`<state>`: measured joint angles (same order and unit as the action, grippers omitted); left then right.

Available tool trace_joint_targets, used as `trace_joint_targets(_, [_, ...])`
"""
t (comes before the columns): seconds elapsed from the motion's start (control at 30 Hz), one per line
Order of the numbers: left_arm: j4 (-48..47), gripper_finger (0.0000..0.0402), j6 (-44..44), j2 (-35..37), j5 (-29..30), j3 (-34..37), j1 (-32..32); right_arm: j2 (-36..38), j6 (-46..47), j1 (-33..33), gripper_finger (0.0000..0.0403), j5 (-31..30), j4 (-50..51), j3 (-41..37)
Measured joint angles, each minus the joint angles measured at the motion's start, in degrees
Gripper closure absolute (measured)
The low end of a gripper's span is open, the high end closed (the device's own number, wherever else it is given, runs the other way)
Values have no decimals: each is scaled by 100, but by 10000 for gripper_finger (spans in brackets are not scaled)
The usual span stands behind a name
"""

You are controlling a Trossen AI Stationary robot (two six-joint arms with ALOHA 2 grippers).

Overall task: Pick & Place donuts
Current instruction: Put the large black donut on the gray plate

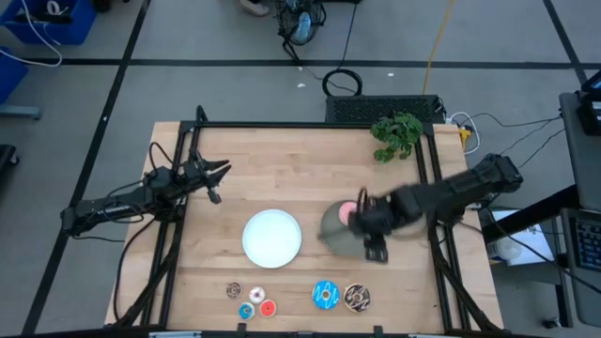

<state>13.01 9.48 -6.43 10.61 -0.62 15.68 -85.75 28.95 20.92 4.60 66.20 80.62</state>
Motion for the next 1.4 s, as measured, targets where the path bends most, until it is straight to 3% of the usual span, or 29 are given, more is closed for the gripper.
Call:
trace_joint_targets(0.1, [15, 325, -95, 0, -1, 0, 0, -186, 390, 516, 314, -80, -28, 234])
trace_joint_targets(0.2, [16, 325, -154, 1, 0, 0, 0, -235, 483, 915, 379, -589, -304, 554])
trace_joint_targets(0.27, [16, 325, -203, 1, 0, 0, 0, -227, 209, 1083, 395, -636, -922, 638])
trace_joint_targets(0.43, [17, 325, -217, 1, 0, 0, 0, -299, -421, 1321, 393, -907, -1765, 643])
trace_joint_targets(0.63, [-53, 325, -198, 0, -1, 0, -2, -420, -819, 1247, 400, -929, -1597, 632])
trace_joint_targets(0.9, [-196, 325, -210, -5, 17, 2, 0, -782, -367, 1176, 402, -889, -2166, 630])
trace_joint_targets(0.97, [-209, 325, -212, -5, 19, 2, 0, -1075, -73, 1197, 402, -568, -2180, 682])
trace_joint_targets(1.13, [-206, 325, -183, -7, 1, 2, 0, -2044, 282, 1429, 403, -49, -731, 1576])
trace_joint_targets(1.23, [-35, 325, -120, -5, -49, 2, 0, -2385, 184, 1463, 403, -263, 107, 2047])
trace_joint_targets(1.4, [36, 325, -149, -5, -52, 2, 0, -2458, 424, 1450, 403, -330, -21, 2084])
